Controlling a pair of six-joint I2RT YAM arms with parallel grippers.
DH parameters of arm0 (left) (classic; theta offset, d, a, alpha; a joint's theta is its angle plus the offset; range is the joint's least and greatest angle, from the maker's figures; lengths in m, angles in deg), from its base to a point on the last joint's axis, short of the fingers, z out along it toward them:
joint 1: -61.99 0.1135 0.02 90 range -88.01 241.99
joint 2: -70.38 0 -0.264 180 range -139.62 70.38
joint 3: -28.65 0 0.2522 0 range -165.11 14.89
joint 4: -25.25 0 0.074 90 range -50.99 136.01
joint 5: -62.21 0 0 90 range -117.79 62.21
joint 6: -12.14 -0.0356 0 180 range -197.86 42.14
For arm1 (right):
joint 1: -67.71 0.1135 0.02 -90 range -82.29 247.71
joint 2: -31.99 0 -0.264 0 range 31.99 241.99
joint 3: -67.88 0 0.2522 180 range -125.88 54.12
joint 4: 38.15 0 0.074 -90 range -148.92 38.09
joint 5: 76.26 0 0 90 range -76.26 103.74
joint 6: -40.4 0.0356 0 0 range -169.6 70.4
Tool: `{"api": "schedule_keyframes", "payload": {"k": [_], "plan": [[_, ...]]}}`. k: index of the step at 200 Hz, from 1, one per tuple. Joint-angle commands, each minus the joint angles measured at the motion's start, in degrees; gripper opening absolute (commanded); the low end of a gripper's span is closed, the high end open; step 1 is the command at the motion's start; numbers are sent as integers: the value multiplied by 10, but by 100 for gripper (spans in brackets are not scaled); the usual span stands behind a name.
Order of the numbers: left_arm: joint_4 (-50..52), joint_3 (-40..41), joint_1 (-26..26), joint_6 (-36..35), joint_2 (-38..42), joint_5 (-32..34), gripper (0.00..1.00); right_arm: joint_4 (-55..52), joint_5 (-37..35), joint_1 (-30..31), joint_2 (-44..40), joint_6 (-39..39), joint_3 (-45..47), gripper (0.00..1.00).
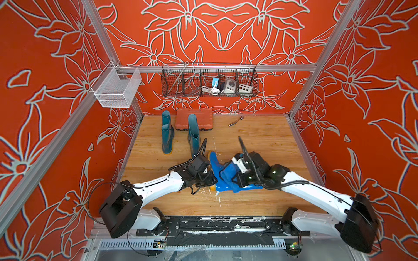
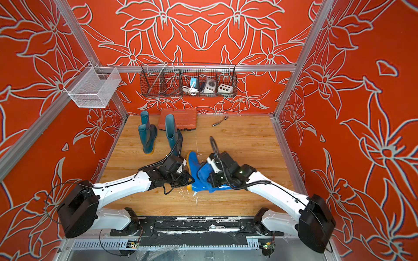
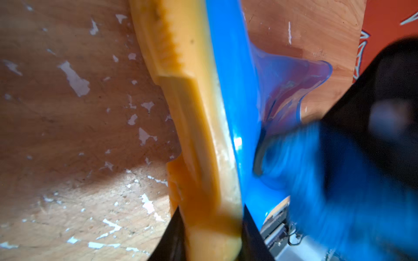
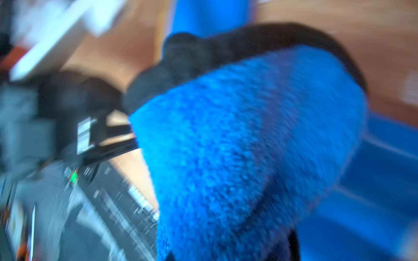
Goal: Wipe the rubber boots with a cloth
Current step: Wipe the dirt off the rubber boot.
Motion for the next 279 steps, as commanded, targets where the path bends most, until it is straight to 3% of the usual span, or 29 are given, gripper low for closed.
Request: {"api": "schedule_keyframes", "payload": {"k": [1,22,45,63,82,110,129,152,162,177,189,203,213,226,243,263,279], "plan": [[-69,-7,13,9,6,-55,0,-9,-53,42,33,-11,-27,0],[-95,9,25,25,10,-83,0,-89,-135,-1,14,11,1,0],[-94,18,33,25,24,-93,0,-102,-29,-182,-57,7,82,0],[-90,22,36,21,33,-98,0,-105,-35,-214,-131,5,93,0],[-90,23,38,20,34,-103,0,-79,-5,-183,-139,13,70,0],[-99,19,38,23,30,-109,0,-24,-64,9,-72,12,11,0],[-96,17,39,22,32,-110,0,-10,-69,75,-8,-3,-22,0],[-92,19,41,22,38,-112,0,-69,-130,68,7,-2,-23,0],[-93,21,44,25,42,-116,0,-109,-138,22,-12,6,-7,0],[-98,26,50,32,46,-129,0,-125,-88,-81,-78,3,39,0],[-102,28,55,34,48,-141,0,-124,-89,-97,-146,-20,57,0],[-100,23,59,33,47,-153,0,-111,-81,-76,-190,-17,61,0],[-100,18,62,30,43,-160,0,-107,-119,-14,-181,-16,51,0],[-101,13,64,26,37,-164,0,-109,-175,91,-121,-20,19,0],[-111,9,65,20,24,-172,0,-104,-177,181,-6,-26,-30,0],[-106,3,66,-2,7,-188,0,-113,-185,186,55,-1,-39,0],[-95,9,66,-29,4,-192,0,-158,-179,104,21,30,-5,0]]}}
